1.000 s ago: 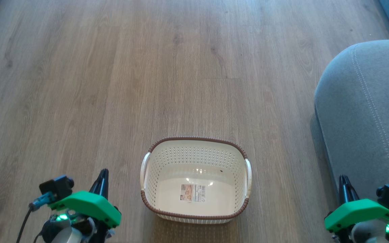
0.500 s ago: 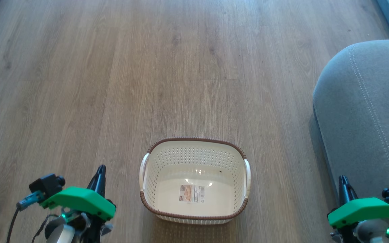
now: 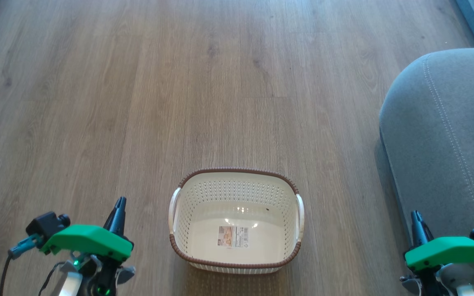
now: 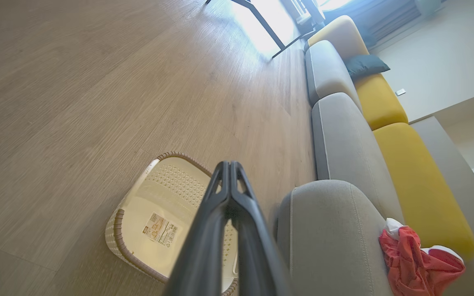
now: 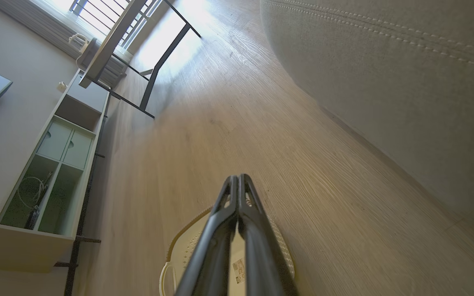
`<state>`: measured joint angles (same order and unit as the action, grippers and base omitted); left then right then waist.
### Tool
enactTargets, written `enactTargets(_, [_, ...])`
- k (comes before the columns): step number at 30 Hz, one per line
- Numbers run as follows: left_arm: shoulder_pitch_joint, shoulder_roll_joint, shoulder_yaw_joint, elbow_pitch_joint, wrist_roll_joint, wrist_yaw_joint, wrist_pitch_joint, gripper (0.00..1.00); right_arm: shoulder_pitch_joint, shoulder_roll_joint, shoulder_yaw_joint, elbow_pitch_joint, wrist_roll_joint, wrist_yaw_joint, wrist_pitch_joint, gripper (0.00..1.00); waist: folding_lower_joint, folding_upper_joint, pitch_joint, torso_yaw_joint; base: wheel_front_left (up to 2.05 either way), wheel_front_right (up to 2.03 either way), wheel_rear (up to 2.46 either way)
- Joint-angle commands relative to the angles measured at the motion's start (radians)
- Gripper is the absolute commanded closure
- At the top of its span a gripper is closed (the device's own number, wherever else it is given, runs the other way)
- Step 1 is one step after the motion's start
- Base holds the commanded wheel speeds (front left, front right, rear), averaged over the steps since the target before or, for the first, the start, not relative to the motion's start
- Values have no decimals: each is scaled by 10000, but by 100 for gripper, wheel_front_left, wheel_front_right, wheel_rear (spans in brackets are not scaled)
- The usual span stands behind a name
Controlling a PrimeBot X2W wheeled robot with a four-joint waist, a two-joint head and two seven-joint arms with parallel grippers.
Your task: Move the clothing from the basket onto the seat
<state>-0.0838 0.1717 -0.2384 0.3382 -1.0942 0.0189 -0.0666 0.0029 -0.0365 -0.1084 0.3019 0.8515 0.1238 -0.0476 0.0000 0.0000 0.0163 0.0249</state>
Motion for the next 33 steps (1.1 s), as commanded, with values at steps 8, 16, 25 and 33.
enactTargets(8, [-355,-149,808,-450,-850,-283,264,100,-587,-88,33,-412,1240,41,249,100,0,0,-19,-36,0,0,0])
enactTargets(16, [-339,-287,1171,-516,-1449,-450,467,100,-659,-95,21,-434,2111,45,436,100,0,0,-35,-65,0,0,0])
enactTargets(25, [-318,-466,1639,-600,-2219,-664,729,100,-751,-104,5,-462,3231,50,677,100,0,0,-55,-103,0,0,0])
enactTargets(33, [-299,-625,2055,-675,-2900,-854,961,100,-833,-111,-9,-487,4222,54,890,100,0,0,-72,-136,0,0,0])
